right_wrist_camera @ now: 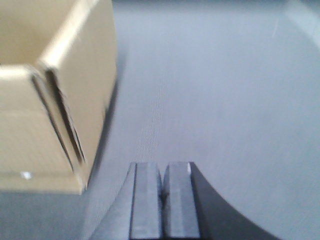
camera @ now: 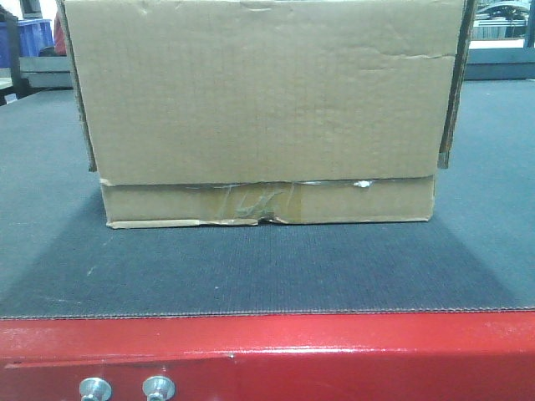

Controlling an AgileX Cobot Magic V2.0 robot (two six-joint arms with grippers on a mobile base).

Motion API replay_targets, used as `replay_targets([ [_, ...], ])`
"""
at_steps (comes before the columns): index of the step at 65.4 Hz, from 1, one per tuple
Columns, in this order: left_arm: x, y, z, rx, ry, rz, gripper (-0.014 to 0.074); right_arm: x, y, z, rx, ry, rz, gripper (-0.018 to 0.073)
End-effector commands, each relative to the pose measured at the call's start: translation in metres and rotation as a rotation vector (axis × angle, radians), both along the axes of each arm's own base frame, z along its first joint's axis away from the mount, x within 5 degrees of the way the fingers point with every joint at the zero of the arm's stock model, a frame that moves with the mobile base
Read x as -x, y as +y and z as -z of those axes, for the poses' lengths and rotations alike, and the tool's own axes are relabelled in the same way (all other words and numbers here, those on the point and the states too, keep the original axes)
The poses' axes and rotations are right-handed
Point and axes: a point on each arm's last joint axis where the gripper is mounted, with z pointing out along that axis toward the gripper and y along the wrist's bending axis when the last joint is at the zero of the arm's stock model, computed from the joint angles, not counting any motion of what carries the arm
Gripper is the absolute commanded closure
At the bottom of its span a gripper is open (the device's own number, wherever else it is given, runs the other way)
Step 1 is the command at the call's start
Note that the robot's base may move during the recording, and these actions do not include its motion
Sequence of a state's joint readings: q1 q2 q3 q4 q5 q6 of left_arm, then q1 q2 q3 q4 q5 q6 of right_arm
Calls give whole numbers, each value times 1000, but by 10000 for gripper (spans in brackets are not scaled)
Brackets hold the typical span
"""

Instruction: Grab carton from right shelf to conveyor

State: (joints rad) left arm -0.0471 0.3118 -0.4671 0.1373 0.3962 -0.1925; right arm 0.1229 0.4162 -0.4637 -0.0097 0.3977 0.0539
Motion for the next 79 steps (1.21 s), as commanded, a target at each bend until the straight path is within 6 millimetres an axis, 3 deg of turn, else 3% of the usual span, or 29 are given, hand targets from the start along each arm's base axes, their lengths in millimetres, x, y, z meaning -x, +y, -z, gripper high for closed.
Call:
replay_targets([
  [1,13,1,-4,-5,-89,-2,593,18,-3,-4,26,-128,-3,627],
  [14,27,2,-5,-8,-150,-5,593,43,-6,-9,10,-260,-1,627],
  [54,27,2,-5,-8,-149,-5,593,43,-6,-10,9,-267,-1,627],
  [60,29,4,-5,-69,-151,-35,593,43,-6,-10,9,-267,-1,627],
  [69,32,1,13,-83,-152,-40,593,43,-6,-10,9,-269,-1,627],
  [79,29,3,58,-66,-160,-86,593,43,-6,-10,9,-271,-1,627],
])
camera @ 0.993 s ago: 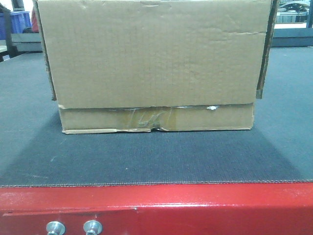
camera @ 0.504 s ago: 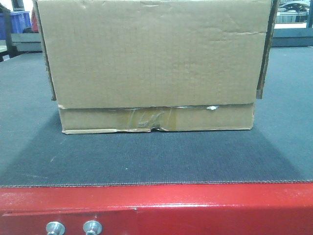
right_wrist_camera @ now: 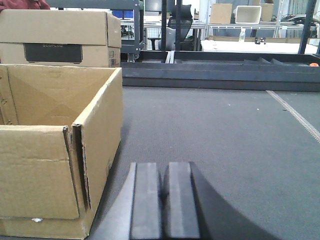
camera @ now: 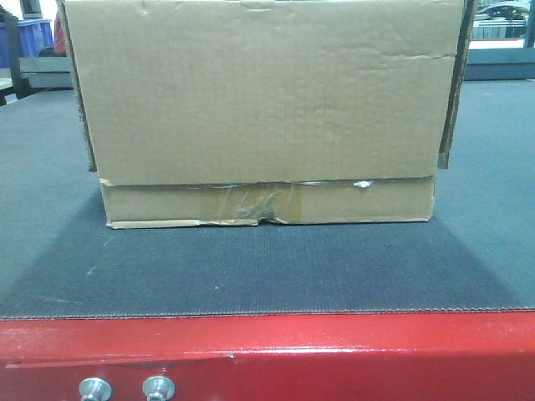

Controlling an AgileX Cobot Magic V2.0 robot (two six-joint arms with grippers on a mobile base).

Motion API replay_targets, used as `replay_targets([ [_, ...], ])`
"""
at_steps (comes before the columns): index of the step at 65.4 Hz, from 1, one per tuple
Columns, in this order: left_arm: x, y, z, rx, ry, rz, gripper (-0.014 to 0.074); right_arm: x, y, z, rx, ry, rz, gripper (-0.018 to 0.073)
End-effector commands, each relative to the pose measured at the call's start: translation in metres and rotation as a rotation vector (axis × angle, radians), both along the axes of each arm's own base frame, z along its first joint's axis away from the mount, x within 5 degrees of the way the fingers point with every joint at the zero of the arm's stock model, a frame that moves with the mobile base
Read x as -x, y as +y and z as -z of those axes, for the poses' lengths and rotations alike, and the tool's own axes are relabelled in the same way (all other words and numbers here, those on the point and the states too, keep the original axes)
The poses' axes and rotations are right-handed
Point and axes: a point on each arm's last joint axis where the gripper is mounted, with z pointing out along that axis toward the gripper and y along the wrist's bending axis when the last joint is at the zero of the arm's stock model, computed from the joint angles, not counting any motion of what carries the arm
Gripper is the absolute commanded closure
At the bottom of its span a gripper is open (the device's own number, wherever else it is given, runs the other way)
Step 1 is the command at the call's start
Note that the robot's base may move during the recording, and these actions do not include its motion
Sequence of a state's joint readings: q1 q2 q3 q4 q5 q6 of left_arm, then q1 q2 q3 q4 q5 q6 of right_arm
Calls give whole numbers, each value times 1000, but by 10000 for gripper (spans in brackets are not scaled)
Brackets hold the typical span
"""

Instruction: Grab carton from right shelf to conveyor

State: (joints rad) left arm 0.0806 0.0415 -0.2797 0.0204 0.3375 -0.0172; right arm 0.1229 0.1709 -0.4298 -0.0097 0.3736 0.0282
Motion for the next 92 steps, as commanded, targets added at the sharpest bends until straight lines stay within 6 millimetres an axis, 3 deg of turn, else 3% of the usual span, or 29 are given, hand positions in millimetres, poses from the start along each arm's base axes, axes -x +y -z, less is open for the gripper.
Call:
replay_targets([
  [1,-3,0,21,0,-25,-9,593,1,0,-2,12,-34,5,627],
  [12,-15,1,65,0,-24,-7,593,1,0,-2,12,-36,5,627],
  [16,-15,1,60,-6,-94,-7,593,1,0,-2,12,-36,5,627],
  [74,-15,1,63,-4,-64,-7,593,1,-2,-1,33,-32,20,627],
  [83,-15,1,63,-4,-64,-7,593,-3,-3,15,28,-20,68,627],
  [92,-15,1,63,-4,-64,-7,593,-5,-4,48,7,-56,108,627],
])
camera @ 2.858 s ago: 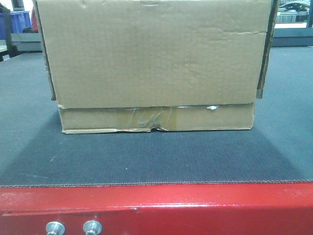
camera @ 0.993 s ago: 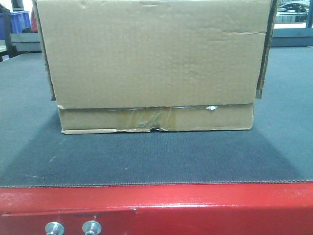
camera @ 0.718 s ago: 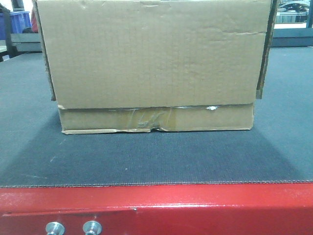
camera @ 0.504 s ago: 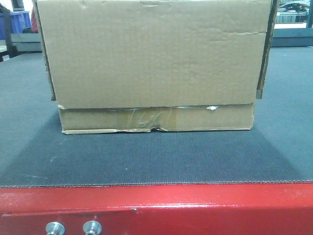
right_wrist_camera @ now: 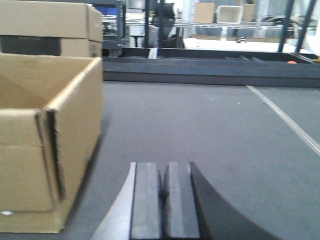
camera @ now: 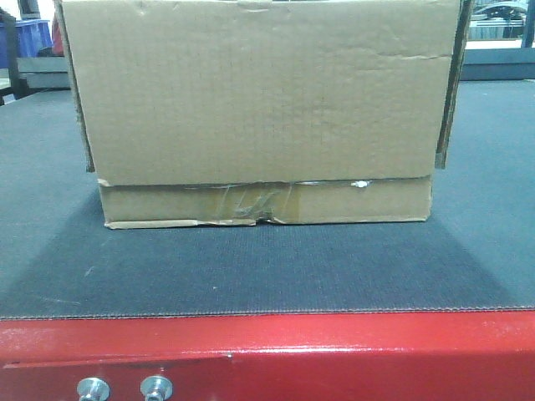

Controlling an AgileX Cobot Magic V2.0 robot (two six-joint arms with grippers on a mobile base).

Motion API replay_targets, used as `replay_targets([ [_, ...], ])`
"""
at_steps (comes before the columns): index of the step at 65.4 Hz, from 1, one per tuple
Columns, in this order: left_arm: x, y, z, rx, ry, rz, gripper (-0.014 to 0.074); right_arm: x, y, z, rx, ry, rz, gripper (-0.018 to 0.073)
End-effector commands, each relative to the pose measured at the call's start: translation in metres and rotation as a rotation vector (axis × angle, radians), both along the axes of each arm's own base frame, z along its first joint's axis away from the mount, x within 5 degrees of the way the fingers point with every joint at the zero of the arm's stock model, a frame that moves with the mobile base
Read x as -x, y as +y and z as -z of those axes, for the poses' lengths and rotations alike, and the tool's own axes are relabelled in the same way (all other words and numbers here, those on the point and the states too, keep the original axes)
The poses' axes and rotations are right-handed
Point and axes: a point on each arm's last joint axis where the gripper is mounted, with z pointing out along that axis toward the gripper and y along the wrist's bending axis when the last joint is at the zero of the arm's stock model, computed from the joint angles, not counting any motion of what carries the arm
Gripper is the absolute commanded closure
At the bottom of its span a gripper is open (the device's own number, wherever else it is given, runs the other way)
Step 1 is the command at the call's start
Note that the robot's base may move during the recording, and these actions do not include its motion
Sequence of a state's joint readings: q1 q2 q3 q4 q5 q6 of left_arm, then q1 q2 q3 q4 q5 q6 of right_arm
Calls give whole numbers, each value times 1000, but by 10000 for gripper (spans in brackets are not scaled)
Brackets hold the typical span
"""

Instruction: Grab carton from right shelf to conveyor

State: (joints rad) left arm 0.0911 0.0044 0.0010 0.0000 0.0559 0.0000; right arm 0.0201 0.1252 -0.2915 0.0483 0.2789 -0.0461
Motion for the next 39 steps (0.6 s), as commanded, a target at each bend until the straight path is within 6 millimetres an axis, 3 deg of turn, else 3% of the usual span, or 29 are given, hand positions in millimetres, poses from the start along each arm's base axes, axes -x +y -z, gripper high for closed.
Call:
replay_targets([
  [1,1,0,-2,-2,-26,-3,593,-1,-1,21,-13,-47,25,627],
  [13,1,0,-2,-2,-26,-3,593,-4,-3,68,-22,-78,43,627],
  [39,1,0,-2,-2,-26,-3,593,-4,-3,70,-22,-61,41,627],
])
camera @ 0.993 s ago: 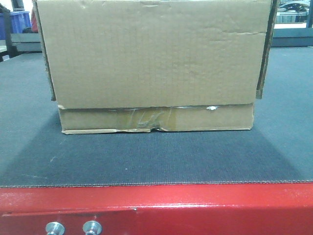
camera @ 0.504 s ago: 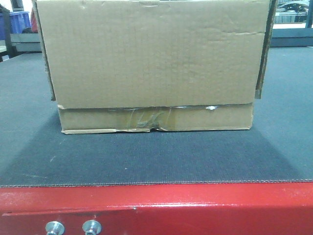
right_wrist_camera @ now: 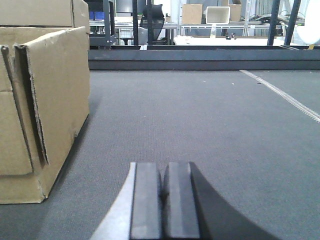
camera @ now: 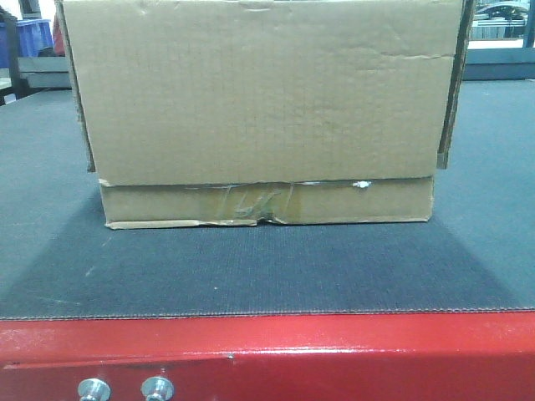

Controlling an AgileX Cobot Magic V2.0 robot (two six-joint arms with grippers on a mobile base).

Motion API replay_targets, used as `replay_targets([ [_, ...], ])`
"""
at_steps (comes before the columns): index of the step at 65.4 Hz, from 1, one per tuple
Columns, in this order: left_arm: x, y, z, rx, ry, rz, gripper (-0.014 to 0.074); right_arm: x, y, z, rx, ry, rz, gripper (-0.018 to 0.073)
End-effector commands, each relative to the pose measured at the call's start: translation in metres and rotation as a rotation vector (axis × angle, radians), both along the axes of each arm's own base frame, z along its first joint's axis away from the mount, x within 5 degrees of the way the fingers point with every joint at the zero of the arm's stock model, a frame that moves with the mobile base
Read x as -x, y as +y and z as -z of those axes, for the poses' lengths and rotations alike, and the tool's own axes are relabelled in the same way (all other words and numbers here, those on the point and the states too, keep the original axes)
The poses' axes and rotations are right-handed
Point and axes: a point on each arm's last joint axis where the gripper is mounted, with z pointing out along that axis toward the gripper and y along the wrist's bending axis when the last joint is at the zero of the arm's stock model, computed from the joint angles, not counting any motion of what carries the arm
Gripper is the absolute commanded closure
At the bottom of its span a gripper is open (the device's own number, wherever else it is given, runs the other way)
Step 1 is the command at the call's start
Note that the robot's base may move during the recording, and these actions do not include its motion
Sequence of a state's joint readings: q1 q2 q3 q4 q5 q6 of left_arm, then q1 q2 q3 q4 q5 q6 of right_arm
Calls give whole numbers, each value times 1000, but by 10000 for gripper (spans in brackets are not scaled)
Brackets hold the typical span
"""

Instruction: Grab carton from right shelf to conveyor

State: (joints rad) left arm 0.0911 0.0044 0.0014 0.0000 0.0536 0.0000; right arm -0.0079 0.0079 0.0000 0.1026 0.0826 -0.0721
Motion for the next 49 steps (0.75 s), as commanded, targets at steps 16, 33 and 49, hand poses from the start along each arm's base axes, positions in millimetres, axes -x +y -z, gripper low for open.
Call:
replay_targets([
  [16,1,0,-2,-2,-24,-3,593,1,-1,-3,8,-39,8,627],
  [33,1,0,-2,-2,-24,-3,593,1,-1,-3,8,-39,8,627],
  [49,1,0,-2,-2,-24,-3,593,1,-1,-3,8,-39,8,627],
])
